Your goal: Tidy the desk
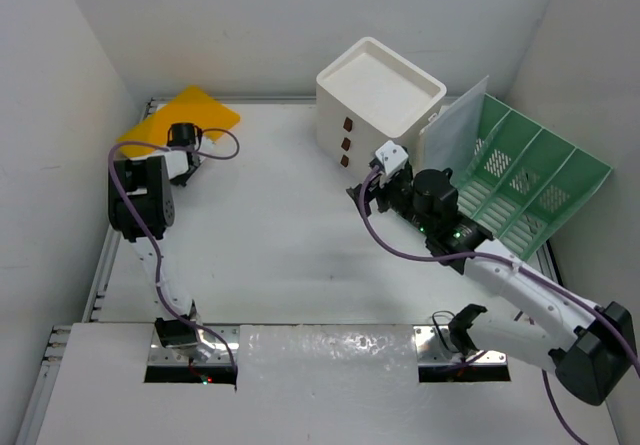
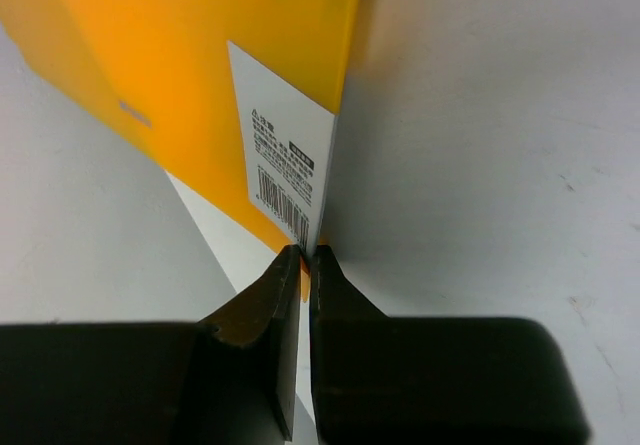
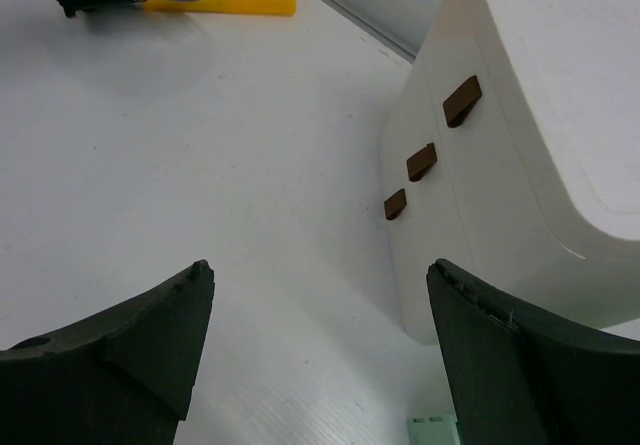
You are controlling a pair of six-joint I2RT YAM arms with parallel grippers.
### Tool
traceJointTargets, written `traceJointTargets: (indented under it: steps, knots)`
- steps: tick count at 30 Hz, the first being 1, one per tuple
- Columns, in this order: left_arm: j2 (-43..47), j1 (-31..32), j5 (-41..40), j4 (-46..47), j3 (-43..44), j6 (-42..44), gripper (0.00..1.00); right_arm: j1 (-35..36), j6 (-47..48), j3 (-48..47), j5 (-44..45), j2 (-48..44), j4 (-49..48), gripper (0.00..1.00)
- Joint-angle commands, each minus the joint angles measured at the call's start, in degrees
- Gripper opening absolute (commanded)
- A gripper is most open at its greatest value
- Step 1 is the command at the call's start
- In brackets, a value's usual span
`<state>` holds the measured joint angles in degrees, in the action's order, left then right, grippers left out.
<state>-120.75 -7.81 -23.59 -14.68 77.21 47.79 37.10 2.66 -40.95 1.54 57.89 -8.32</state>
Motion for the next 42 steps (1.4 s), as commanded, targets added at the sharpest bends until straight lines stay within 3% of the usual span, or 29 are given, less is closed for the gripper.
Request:
traceJointTargets:
  steps: [1, 6, 11, 16, 21, 28, 33, 37, 42]
  knots:
    - [4.2, 0.3, 8.3, -0.3, -2.9, -0.9, 0.00, 1.0, 0.0, -2.9, -1.3, 3.0, -3.6, 0.84]
    - [13.6, 0.3, 17.3, -4.1, -8.4, -3.1, 0.00, 2.8, -11.0, -6.8, -1.3, 11.9, -7.0, 0.83]
    - [23.9, 0.3, 23.1, -5.7, -19.5, -3.4, 0.00, 4.6, -25.8, -7.7, -0.8, 22.5, -21.0, 0.82]
    - [33.8, 0.3, 27.5, -7.3, -25.8, -4.9, 0.00, 10.9, -32.9, -17.1, 8.1, 37.2, -23.3, 0.84]
    - [42.2, 0.3, 30.1, -7.5, -32.5, -5.3, 0.00, 11.9, -48.2, -21.1, 16.9, 46.2, -33.5, 0.85]
    - [47.2, 0.3, 32.6, -8.6, -36.7, -4.9, 0.00, 11.9, -60.4, -34.2, 17.6, 61.6, -32.0, 0.85]
    - [48.3, 0.3, 33.4, -6.9, -38.3, -4.5, 0.00, 11.8, -65.4, -50.0, 16.7, 75.7, -28.9, 0.84]
    - [48.2, 0.3, 34.0, -6.0, -38.1, -4.5, 0.00, 11.8, -68.6, -64.3, 15.9, 83.2, -18.6, 0.84]
    - [48.3, 0.3, 34.4, -5.7, -37.8, -4.8, 0.00, 11.8, -75.3, -68.4, 19.5, 87.7, -12.2, 0.83]
